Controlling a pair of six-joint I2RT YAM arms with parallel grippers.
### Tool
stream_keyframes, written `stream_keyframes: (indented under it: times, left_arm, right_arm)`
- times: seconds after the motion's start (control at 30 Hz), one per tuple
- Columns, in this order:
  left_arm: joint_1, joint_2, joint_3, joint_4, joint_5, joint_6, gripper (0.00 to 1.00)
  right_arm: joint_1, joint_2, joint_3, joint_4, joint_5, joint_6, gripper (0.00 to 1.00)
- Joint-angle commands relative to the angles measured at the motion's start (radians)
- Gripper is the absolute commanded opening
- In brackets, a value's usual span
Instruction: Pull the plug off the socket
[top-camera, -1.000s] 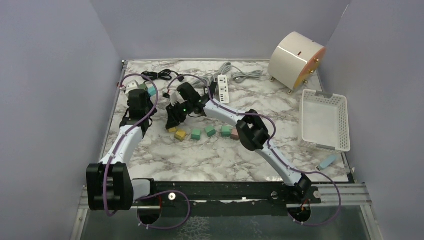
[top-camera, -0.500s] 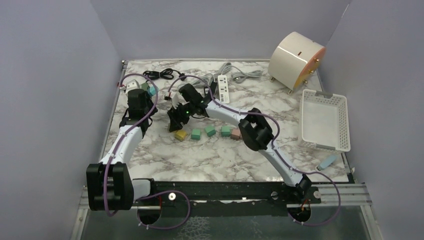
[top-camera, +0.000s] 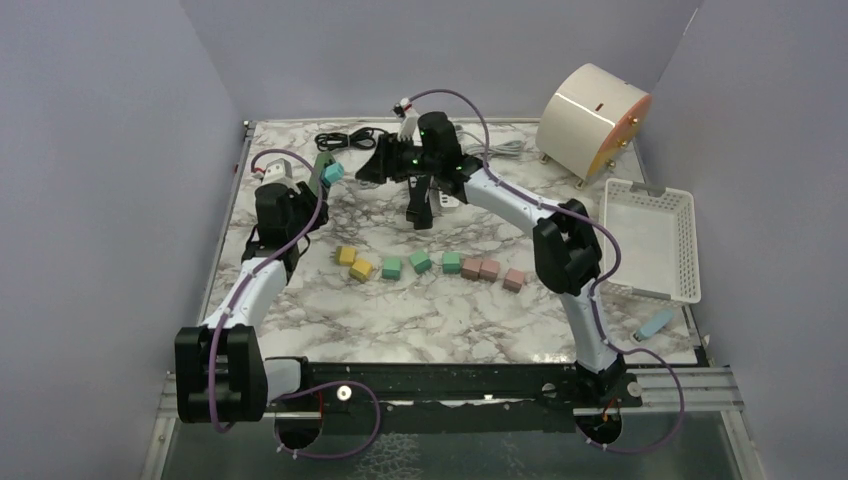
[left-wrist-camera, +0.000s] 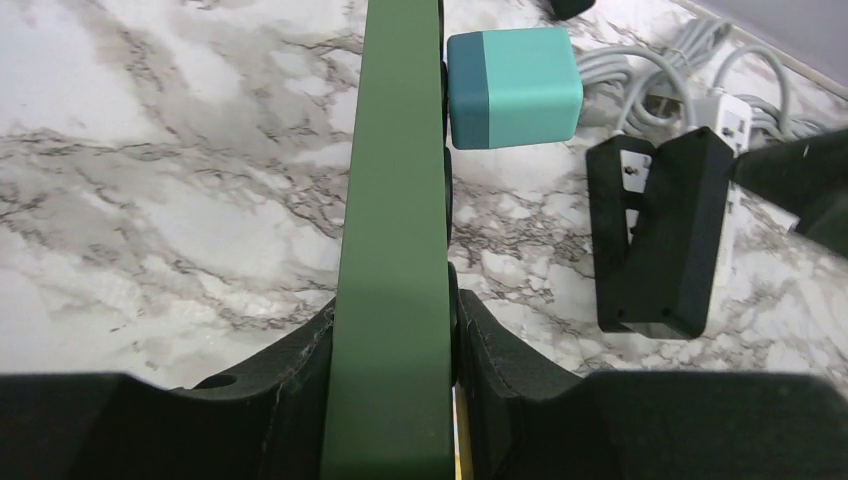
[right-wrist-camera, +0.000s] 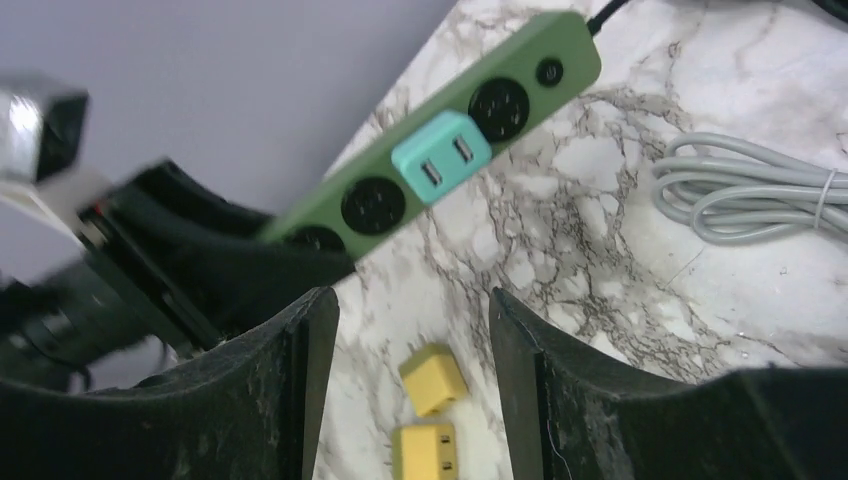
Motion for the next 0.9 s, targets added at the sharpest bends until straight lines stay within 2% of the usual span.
stream_keyframes:
  times: [0.0, 0.17, 0.23, 0.3, 0.67, 0.87]
  left_arm:
    - [-0.009, -0.039, -0.011, 0.196, 0.154, 0.022, 0.0]
    - [-0.027, -0.071, -0.044, 0.242, 0.172, 0.061, 0.0]
    - [-0.039, -0.089, -0.053, 0.244, 0.146, 0.077, 0.0]
    - [-0.051, -0.103, -0.06, 0.245, 0.127, 0.091, 0.0]
    - [-0.087, -0.131, -0.075, 0.26, 0.093, 0.121, 0.0]
    - [-0.096, -0.135, -0.076, 0.258, 0.086, 0.123, 0.0]
  right_arm:
    - [0.004, 0.037, 0.103, -0.063, 0.079, 0.345, 0.61]
    - [0.0, 0.155, 0.205, -0.075, -0.037, 0.595, 0.66]
    - [0.001, 0.201, 0.239, -0.073, -0.087, 0.662, 0.77]
    - [0.001, 0.23, 0.251, -0.068, -0.126, 0.719, 0.81]
    - [-0.002, 0.225, 0.188, -0.035, -0.088, 0.769, 0.84]
    - [-0.016, 0.219, 0.182, -0.005, -0.077, 0.793, 0.8]
